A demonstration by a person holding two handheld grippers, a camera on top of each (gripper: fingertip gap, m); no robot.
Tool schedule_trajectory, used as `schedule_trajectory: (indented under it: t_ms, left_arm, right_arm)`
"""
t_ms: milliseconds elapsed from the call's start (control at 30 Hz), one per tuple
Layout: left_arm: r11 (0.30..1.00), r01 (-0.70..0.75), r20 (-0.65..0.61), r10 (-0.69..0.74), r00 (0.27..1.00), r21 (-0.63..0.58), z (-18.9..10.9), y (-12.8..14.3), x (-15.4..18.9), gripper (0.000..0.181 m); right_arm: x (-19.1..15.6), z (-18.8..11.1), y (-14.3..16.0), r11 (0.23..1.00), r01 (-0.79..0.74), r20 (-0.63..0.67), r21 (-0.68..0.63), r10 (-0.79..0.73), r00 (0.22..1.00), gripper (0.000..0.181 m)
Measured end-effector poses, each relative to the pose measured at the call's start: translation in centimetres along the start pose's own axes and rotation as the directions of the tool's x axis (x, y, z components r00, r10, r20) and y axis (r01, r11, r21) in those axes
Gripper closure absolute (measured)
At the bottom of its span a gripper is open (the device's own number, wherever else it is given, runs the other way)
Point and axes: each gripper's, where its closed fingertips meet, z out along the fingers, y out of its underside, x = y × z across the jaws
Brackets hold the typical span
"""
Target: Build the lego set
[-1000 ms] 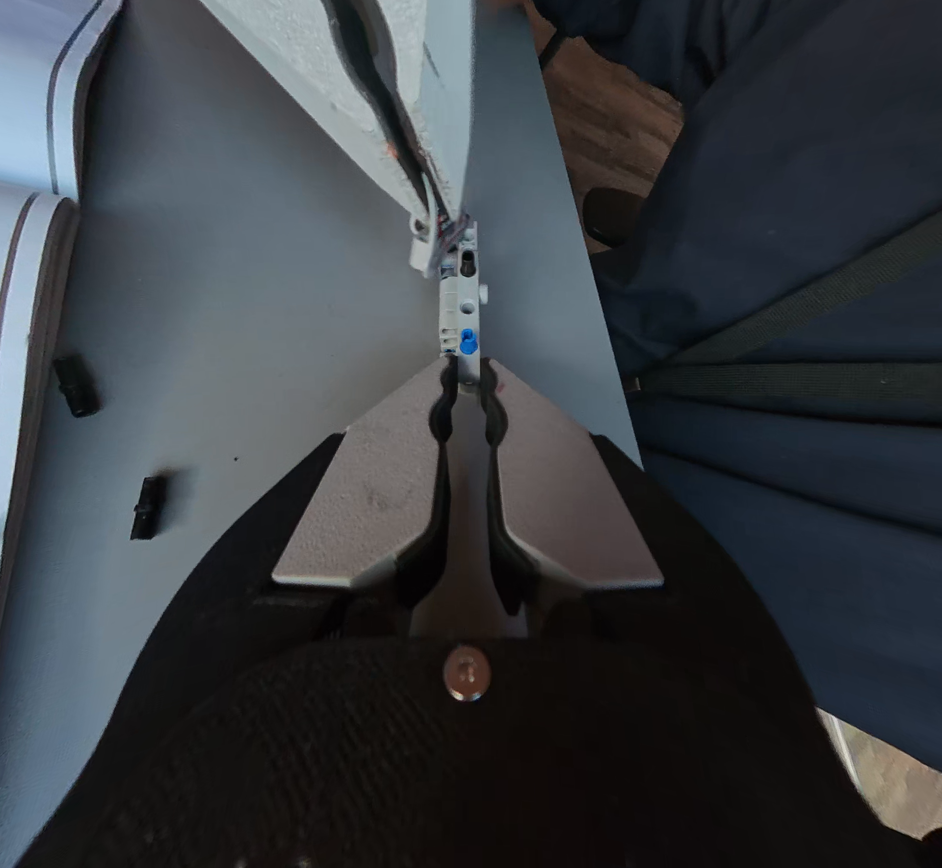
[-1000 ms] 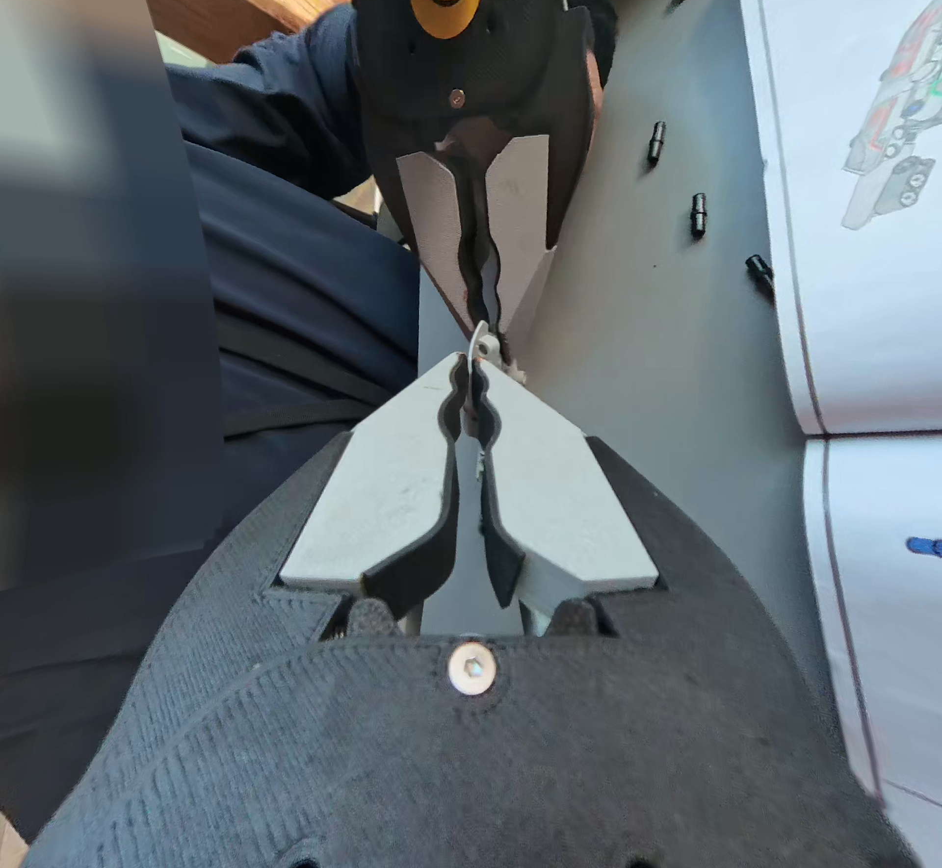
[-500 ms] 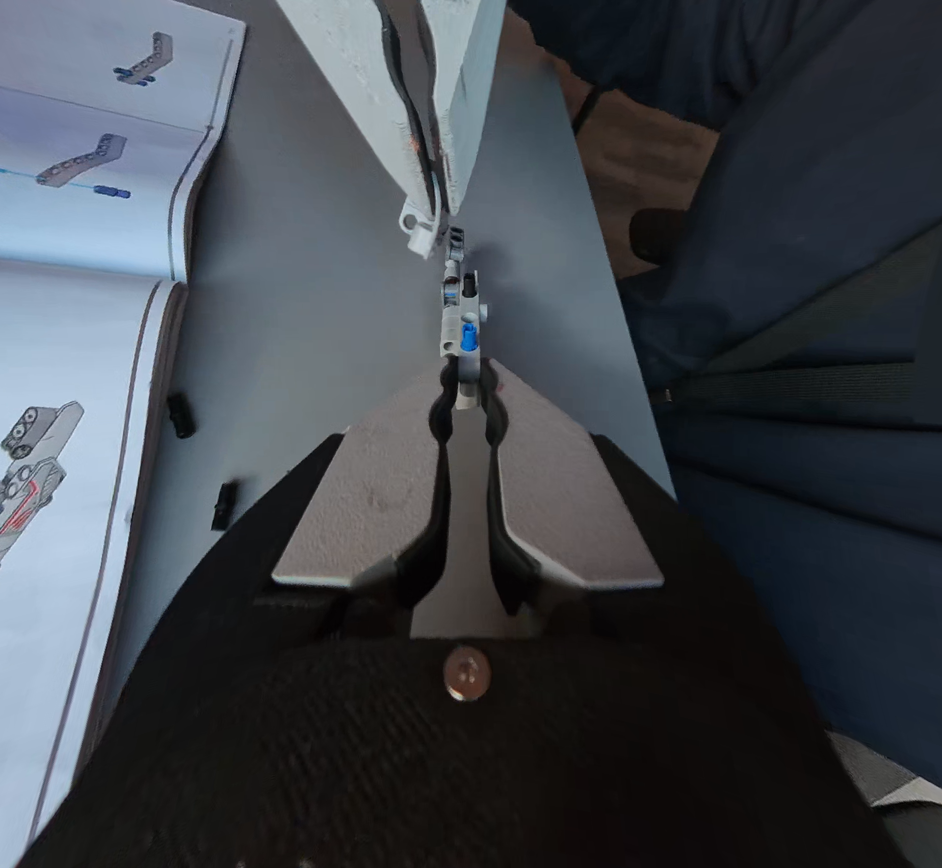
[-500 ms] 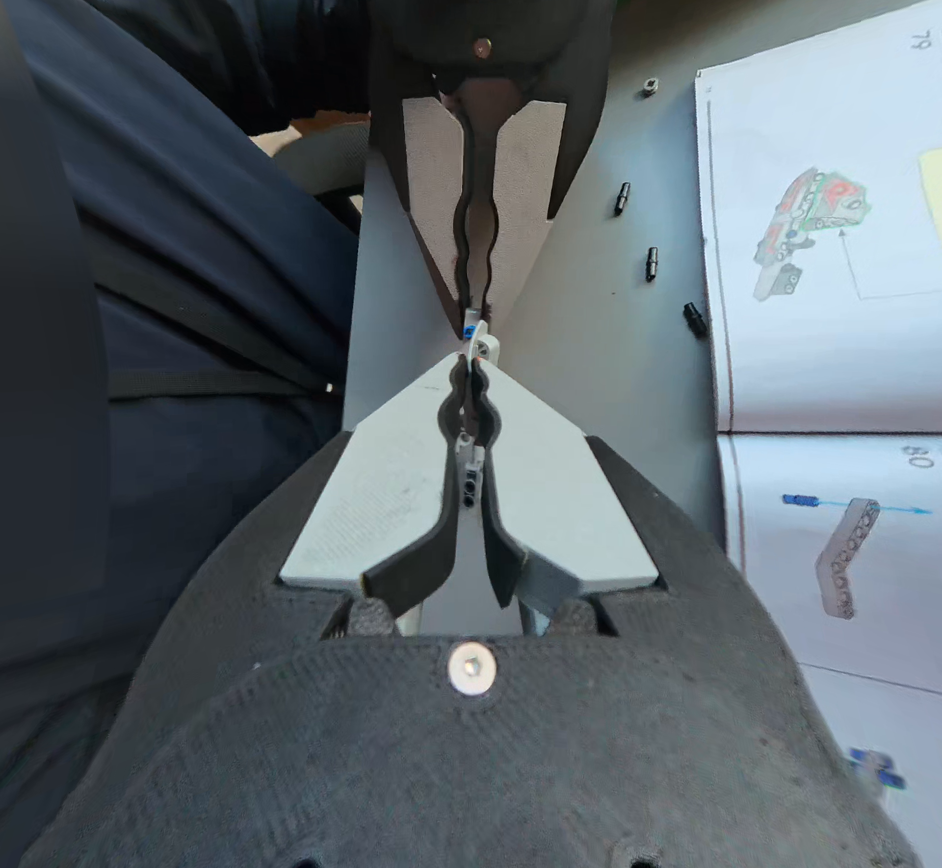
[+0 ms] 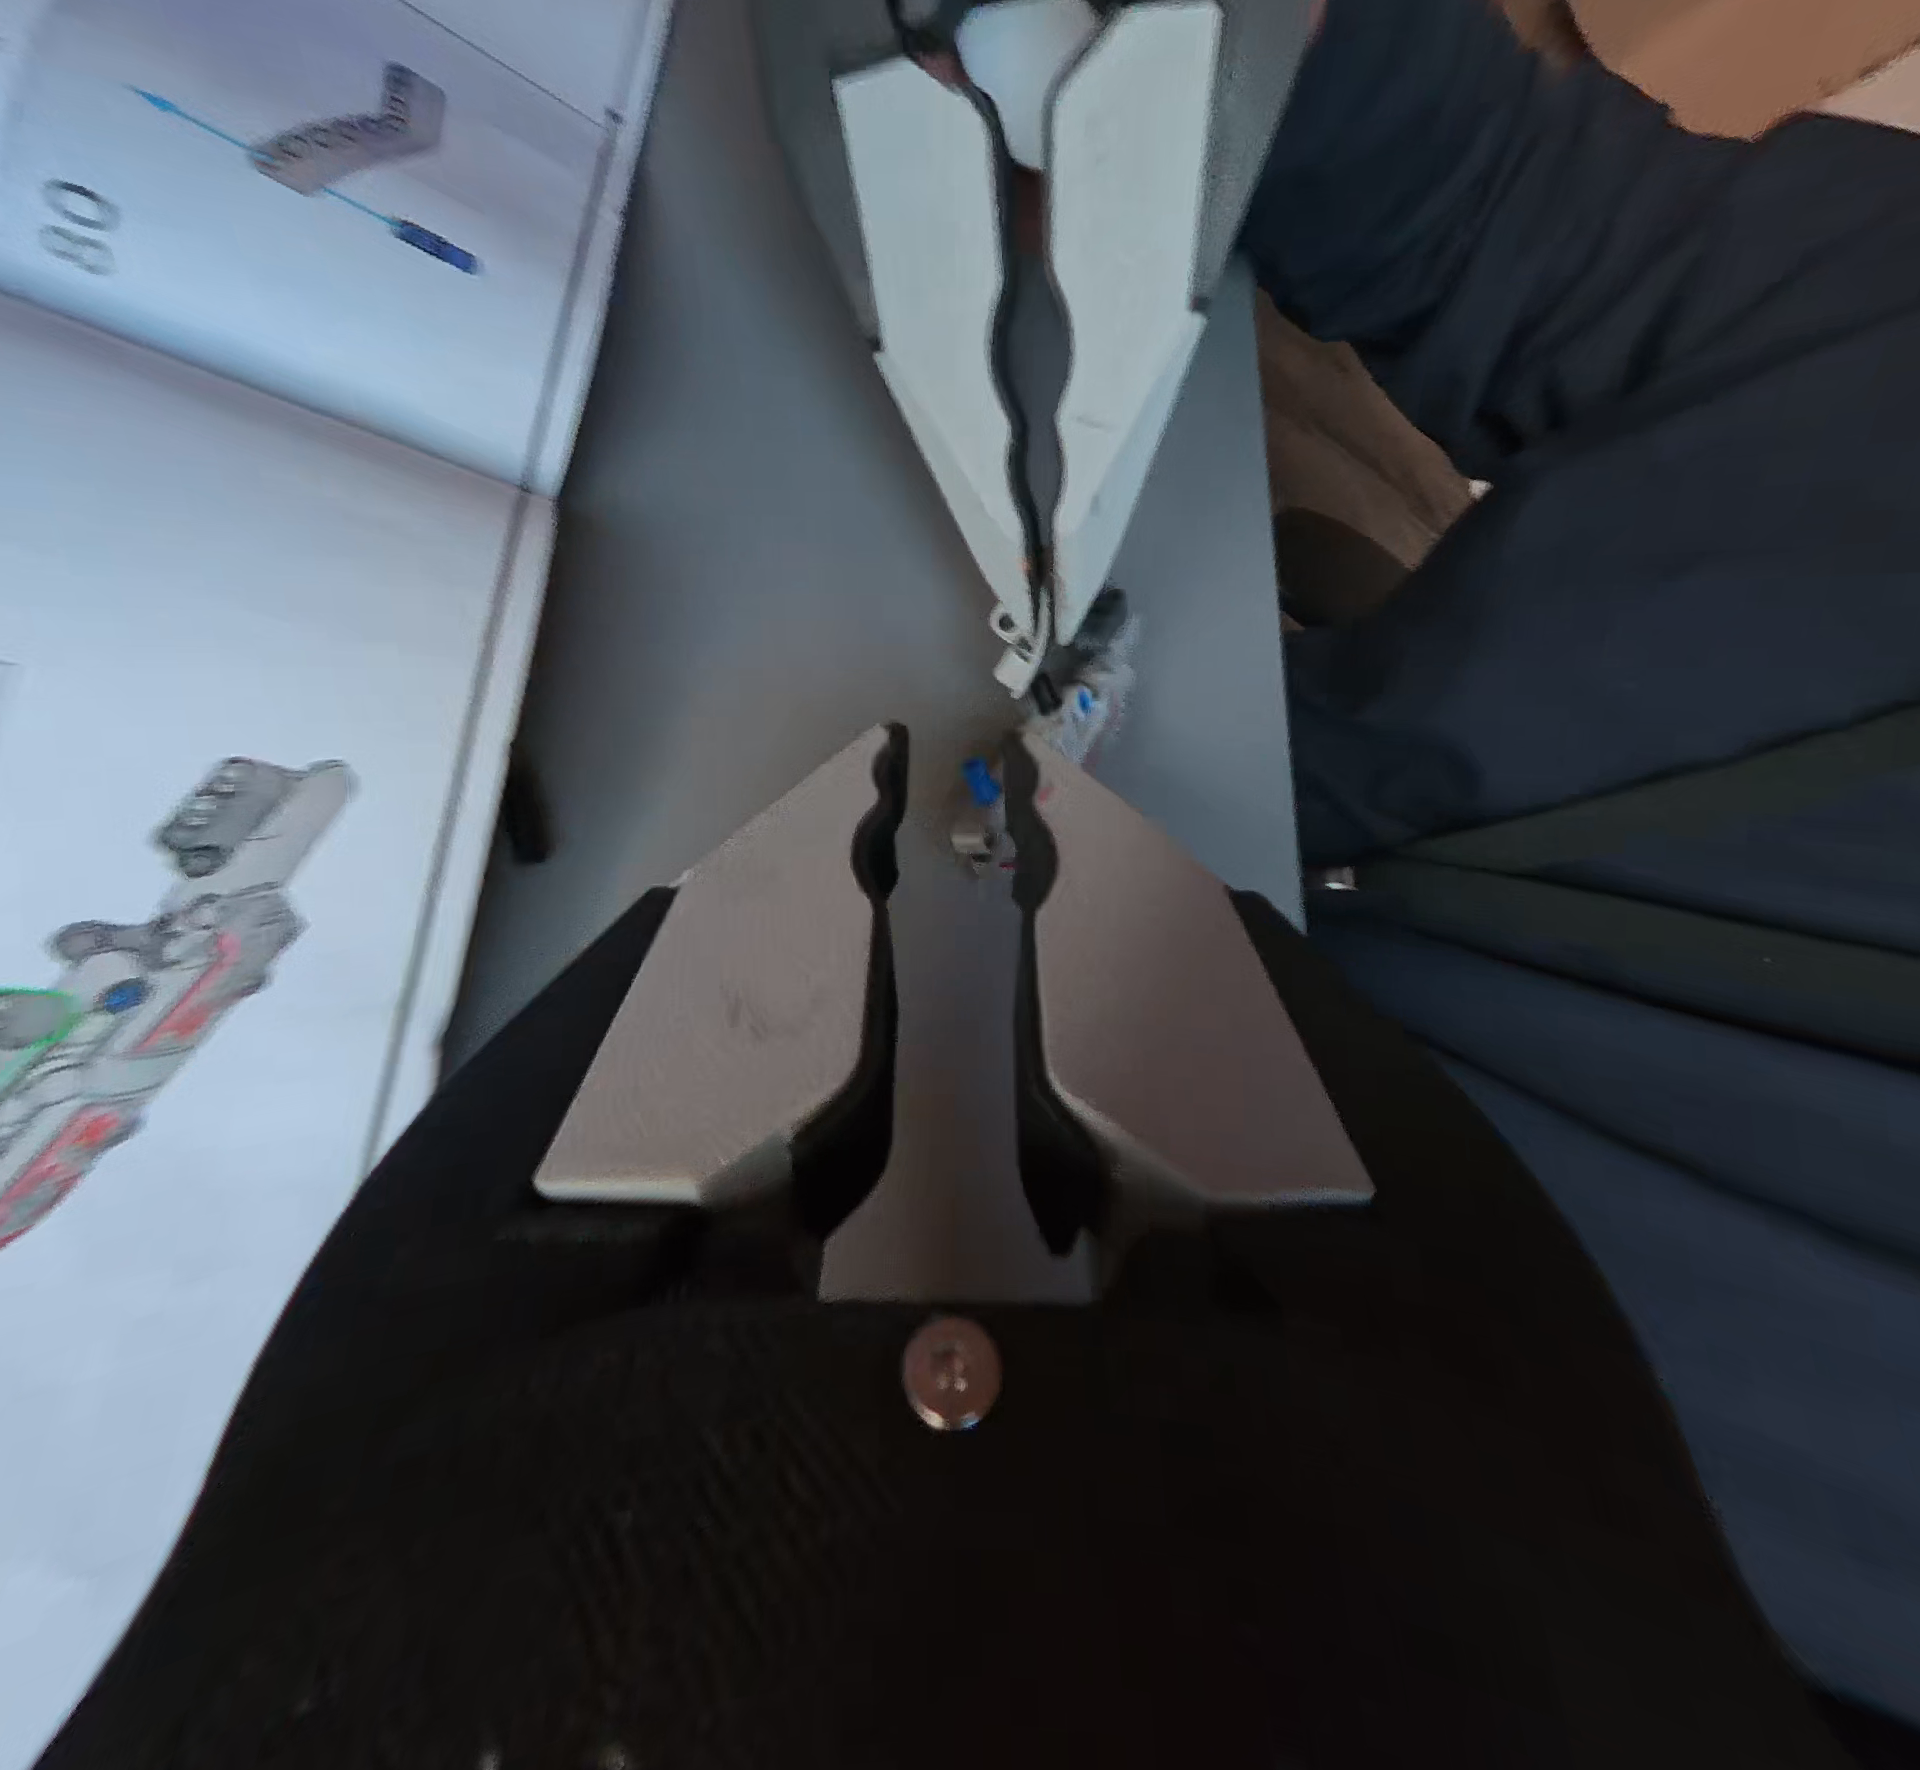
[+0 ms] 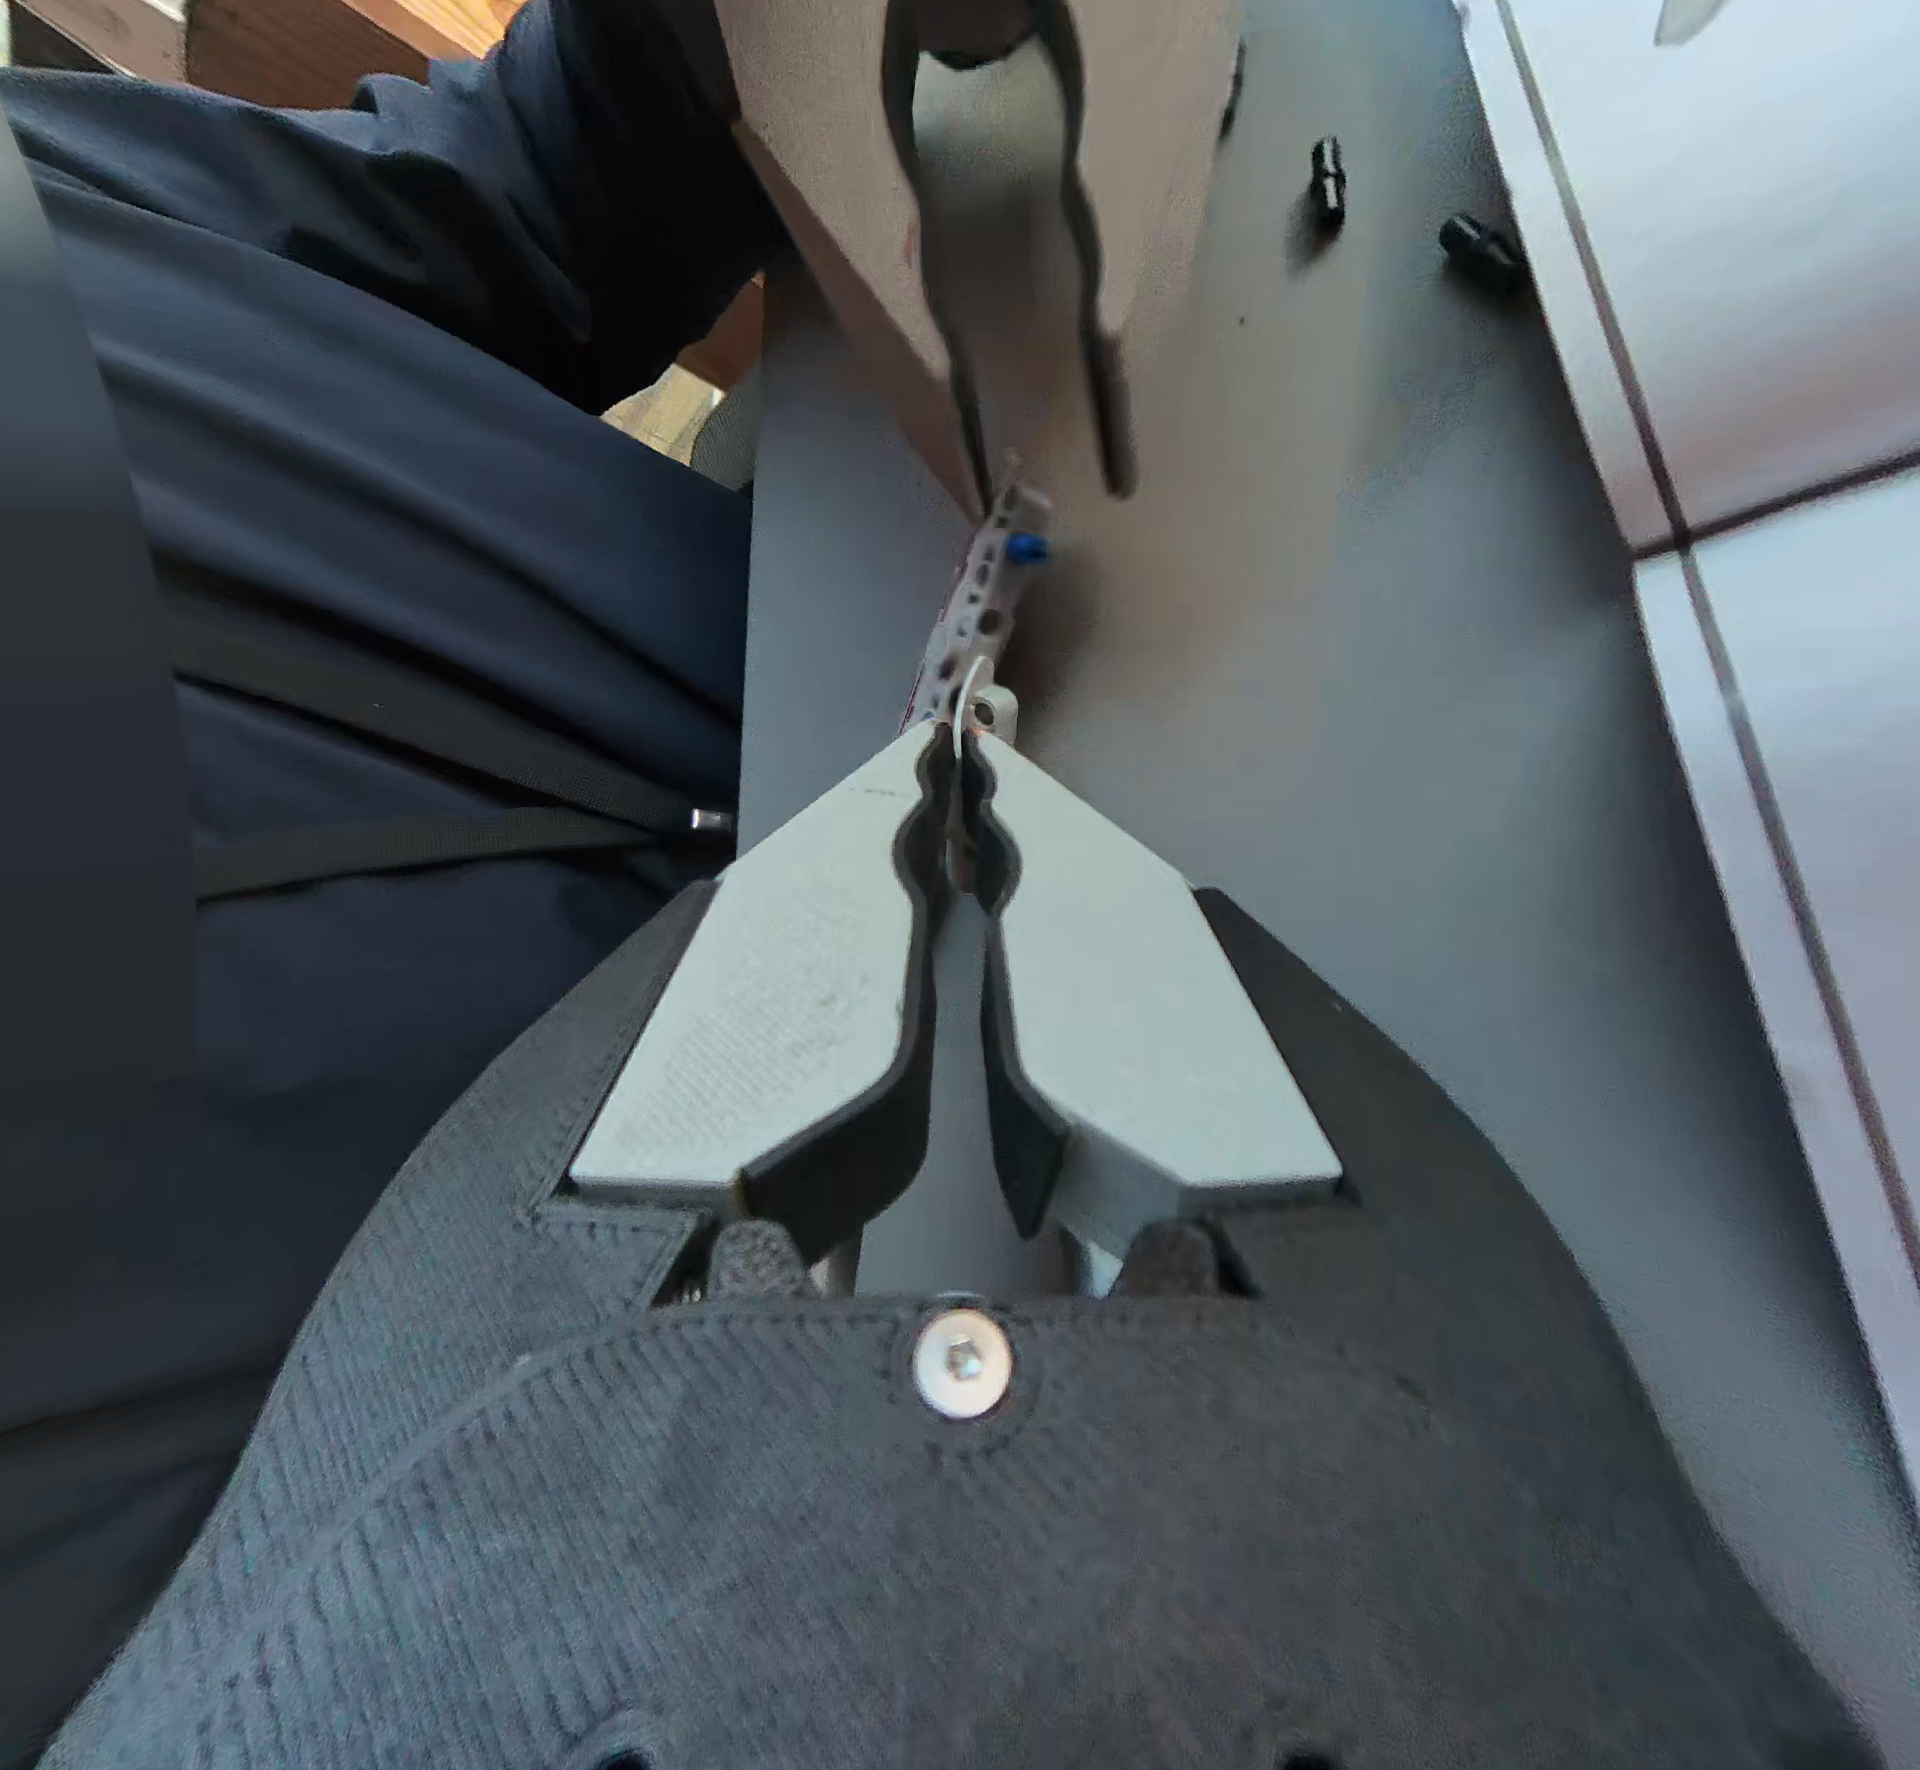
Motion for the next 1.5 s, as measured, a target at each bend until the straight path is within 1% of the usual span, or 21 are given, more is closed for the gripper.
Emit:
schedule_trajectory:
  t_ms: [100, 167, 200, 267, 367, 467, 533, 567, 600, 667, 767, 833, 867, 900, 967, 1067, 1133, 1200, 1233, 1333, 1500]
  left_arm:
    - [0.997, 0.002, 0.112, -0.01, 0.994, 0.078, -0.6, -1.2, -1.7, 0.159]
    - [0.994, -0.017, 0.145, 0.001, 0.989, 0.107, -1.5, -1.2, -1.4, 0.157]
    - [0.995, -0.02, 0.161, 0.004, 0.987, 0.098, -1.9, -0.9, -1.0, 0.156]
    - [0.999, -0.03, 0.198, 0.022, 0.98, 0.041, -1.9, 0.7, 0.1, 0.155]
    - [0.997, -0.065, 0.302, 0.071, 0.951, -0.029, -0.8, 3.0, 0.7, 0.152]
    - [0.991, -0.117, 0.423, 0.131, 0.897, -0.059, -0.1, 3.7, 0.1, 0.154]
    - [0.979, -0.2, 0.517, 0.195, 0.833, -0.047, -0.9, 2.5, -0.4, 0.156]
    - [0.97, -0.243, 0.535, 0.215, 0.817, -0.019, -1.4, 1.5, -0.1, 0.157]
    - [0.963, -0.27, 0.523, 0.222, 0.823, 0.017, -1.6, 0.5, 0.5, 0.158]
    - [0.965, -0.252, 0.439, 0.193, 0.878, 0.079, -1.2, -0.9, 1.5, 0.161]
    - [0.976, -0.149, 0.205, 0.115, 0.972, 0.156, 0.5, -2.0, 3.1, 0.16]
    - [0.975, -0.075, 0.072, 0.061, 0.996, 0.211, 0.9, -2.4, 4.0, 0.159]
    - [0.972, -0.046, 0.036, 0.039, 0.999, 0.23, 0.9, -2.5, 4.0, 0.164]
    - [0.967, -0.032, 0.013, 0.029, 0.999, 0.252, 0.8, -2.7, 4.1, 0.171]
    - [0.962, -0.007, -0.01, 0.01, 1.0, 0.273, 0.8, -2.7, 4.1, 0.172]
    - [0.957, 0.002, -0.006, 0.0, 1.0, 0.29, 0.6, -2.6, 3.9, 0.176]
    - [0.95, 0.029, -0.045, -0.016, 0.999, 0.311, 0.3, -2.6, 4.1, 0.176]
    - [0.946, 0.041, -0.045, -0.028, 0.999, 0.323, 0.1, -2.6, 3.7, 0.176]
    - [0.944, 0.049, -0.061, -0.031, 0.998, 0.327, 0.1, -2.6, 3.8, 0.176]
    - [0.943, 0.057, -0.104, -0.024, 0.994, 0.327, 0.1, -2.7, 4.2, 0.176]
    - [0.955, 0.021, -0.136, 0.02, 0.991, 0.297, 0.5, -2.4, 4.8, 0.176]
  right_arm:
    - [0.3, -0.3, 0.5, 0.999, -0.026, 0.0, 0.025, 0.026, 1.0, 0.181]
    - [0.5, -1.0, 0.4, 0.998, -0.024, -0.02, 0.061, 0.025, 0.999, 0.181]
    - [0.6, -1.5, 0.2, 0.996, -0.021, -0.03, 0.09, 0.024, 0.999, 0.181]
    - [0.6, -2.5, -0.6, 0.985, -0.039, -0.02, 0.169, 0.043, 0.999, 0.181]
    - [0.6, -3.1, -1.6, 0.956, -0.118, 0.047, 0.269, 0.11, 0.993, 0.181]
    - [1.0, -2.2, -1.7, 0.942, -0.205, 0.101, 0.267, 0.184, 0.978, 0.181]
    - [0.3, -1.8, -1.9, 0.942, -0.22, 0.154, 0.255, 0.185, 0.971, 0.181]
    - [-0.2, -1.8, -2.2, 0.942, -0.211, 0.178, 0.262, 0.168, 0.97, 0.181]
    - [-0.9, -1.9, -2.6, 0.944, -0.191, 0.202, 0.269, 0.138, 0.97, 0.181]
    - [-2.4, -1.9, -3.1, 0.949, -0.148, 0.24, 0.278, 0.08, 0.967, 0.181]
    - [-3.1, -1.6, -3.5, 0.955, -0.091, 0.215, 0.283, 0.03, 0.976, 0.181]
    - [-3.0, -1.6, -3.7, 0.954, -0.066, 0.177, 0.294, 0.013, 0.984, 0.181]
    - [-3.2, -1.7, -3.8, 0.952, -0.06, 0.179, 0.3, 0.006, 0.984, 0.181]
    - [-3.4, -1.8, -3.9, 0.949, -0.059, 0.185, 0.309, 0.001, 0.983, 0.181]
    - [-3.3, -1.8, -4.0, 0.948, -0.057, 0.179, 0.313, 0.001, 0.984, 0.181]
    - [-2.8, -1.8, -3.9, 0.95, -0.035, 0.13, 0.31, -0.006, 0.991, 0.179]
    - [-2.5, -2.4, -3.7, 0.952, 0.02, 0.065, 0.305, -0.042, 0.997, 0.181]
    - [-1.9, -3.2, -3.5, 0.948, 0.096, -0.032, 0.303, -0.09, 0.995, 0.181]
    - [-2.0, -3.3, -3.5, 0.947, 0.129, -0.058, 0.296, -0.117, 0.991, 0.181]
    - [-2.4, -3.0, -3.3, 0.946, 0.195, -0.085, 0.258, -0.179, 0.98, 0.181]
    - [-3.1, -2.5, -2.8, 0.936, 0.284, -0.076, 0.207, -0.274, 0.959, 0.181]
